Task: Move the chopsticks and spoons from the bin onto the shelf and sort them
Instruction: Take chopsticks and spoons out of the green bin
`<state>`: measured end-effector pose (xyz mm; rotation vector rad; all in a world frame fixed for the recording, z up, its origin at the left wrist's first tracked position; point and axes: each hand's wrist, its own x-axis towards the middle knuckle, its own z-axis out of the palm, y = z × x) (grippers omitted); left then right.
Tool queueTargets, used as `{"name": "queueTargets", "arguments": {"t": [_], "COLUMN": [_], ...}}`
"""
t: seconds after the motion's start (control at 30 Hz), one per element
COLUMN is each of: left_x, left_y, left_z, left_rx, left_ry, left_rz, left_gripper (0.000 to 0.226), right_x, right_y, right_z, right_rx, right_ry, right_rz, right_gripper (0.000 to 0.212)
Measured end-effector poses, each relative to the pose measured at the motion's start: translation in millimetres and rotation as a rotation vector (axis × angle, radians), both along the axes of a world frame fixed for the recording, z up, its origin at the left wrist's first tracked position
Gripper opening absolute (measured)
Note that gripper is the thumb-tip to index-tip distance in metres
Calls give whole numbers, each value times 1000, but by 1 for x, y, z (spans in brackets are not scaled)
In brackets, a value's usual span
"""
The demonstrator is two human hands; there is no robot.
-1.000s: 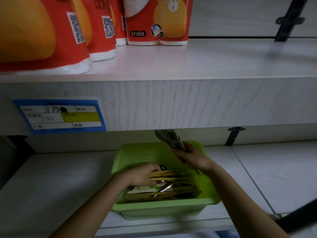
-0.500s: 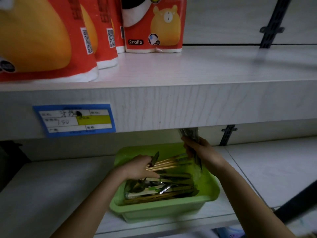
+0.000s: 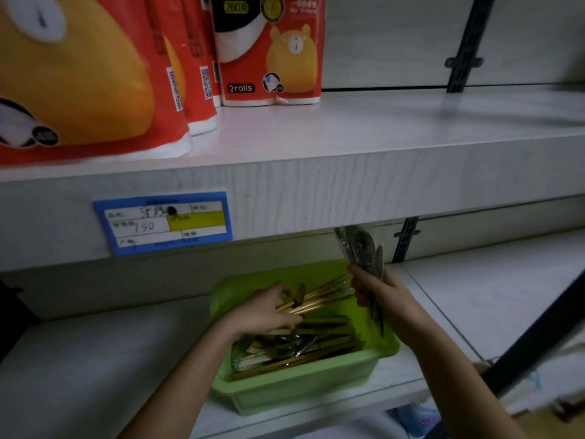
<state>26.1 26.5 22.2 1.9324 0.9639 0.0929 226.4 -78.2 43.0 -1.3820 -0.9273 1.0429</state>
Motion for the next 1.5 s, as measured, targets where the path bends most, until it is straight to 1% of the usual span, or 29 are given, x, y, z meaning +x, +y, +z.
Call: {"name": "queueTargets", "arguments": {"t": [0.2,0.3,0.33,0.43,0.47,0.6,0.8,0.93,1.1,1.23,1.5], "left_x": [-2,-4,-4,-5,-4,-1,19,44,81,109,180], "left_y": [-9,-10,-12,-13,-14,-17,-36,-64,-119,-173,-261], "left_z": [7,7,9,14,17,27,44,47,44,42,28], "left_rx": [-138,-132,-117,-120,-124,-146,-151,-153,-222,-259,-266], "left_ry": [-159,-201,-213,-305,-327,-372,-423,-445,-490,-497,-483], "left_rz": [18,0,-4,43,58,97,46,-7,-68,-89,-111], "left_gripper": [33,41,39,12,10,13,17,17,11,13,14], "right_x": [-8,-14,-16,-24,-26,-26,-15,4,31,56,128], "right_y": [-9,-8,-7,-3,-3,-6,-33,-71,-141,-197,-299], "right_z": [2,4,5,8,9,13,19,19,17,11,-7], "right_rx": [21,37,36,38,44,81,103,128,141,131,105], "right_ry": [31,22,13,4,5,37,187,238,191,177,183], "right_rz": [-62,-85,-94,-130,-137,-160,-210,-269,-331,-439,-567], "right_gripper": [16,15,14,10,10,12,16,11,28,20,19]}}
